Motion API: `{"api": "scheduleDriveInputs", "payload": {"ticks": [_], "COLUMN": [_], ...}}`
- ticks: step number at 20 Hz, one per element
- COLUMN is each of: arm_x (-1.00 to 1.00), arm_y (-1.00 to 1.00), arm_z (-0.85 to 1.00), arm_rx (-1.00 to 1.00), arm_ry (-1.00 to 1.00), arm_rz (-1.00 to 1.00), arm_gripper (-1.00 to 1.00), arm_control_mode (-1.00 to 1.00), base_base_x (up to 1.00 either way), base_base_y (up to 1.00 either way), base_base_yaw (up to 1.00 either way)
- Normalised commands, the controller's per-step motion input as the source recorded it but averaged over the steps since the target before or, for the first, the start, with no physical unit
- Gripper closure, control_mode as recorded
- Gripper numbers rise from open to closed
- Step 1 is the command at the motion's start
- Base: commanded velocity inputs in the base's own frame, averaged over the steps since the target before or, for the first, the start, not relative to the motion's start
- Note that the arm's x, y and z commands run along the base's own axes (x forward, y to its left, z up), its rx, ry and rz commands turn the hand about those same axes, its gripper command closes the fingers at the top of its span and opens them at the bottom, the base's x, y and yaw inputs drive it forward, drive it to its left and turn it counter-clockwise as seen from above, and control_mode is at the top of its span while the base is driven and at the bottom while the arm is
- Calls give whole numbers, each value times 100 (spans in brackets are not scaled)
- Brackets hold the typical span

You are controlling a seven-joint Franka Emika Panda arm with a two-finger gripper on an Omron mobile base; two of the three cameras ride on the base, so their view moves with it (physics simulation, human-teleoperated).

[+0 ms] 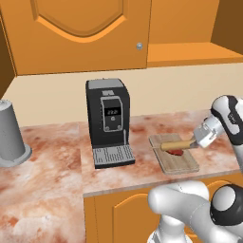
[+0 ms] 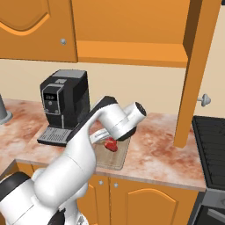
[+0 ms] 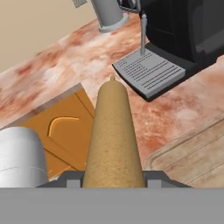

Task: Open the cabinet, retrieve the rolling pin, and place it next to the meat on the cutting board to prepare for tenderizing.

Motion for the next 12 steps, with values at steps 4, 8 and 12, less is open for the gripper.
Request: {"api": "scheduleDriveInputs", "payload": {"ticks": [4,8,12], "arm_x": [-11,-9,1], "arm_y": [0,0,-4], "arm_z": [-37,-34,-33], "arm_rx": [-1,-1,-1], "arm_ry": [-10,-5,0], "arm_rz": [0,0,1], "arm_gripper": [100,100,100], "arm_control_mode": [-100,-100,-100], "base_base_x": [0,0,0], "base_base_y": [0,0,0], "base_base_yaw": [0,0,0]}}
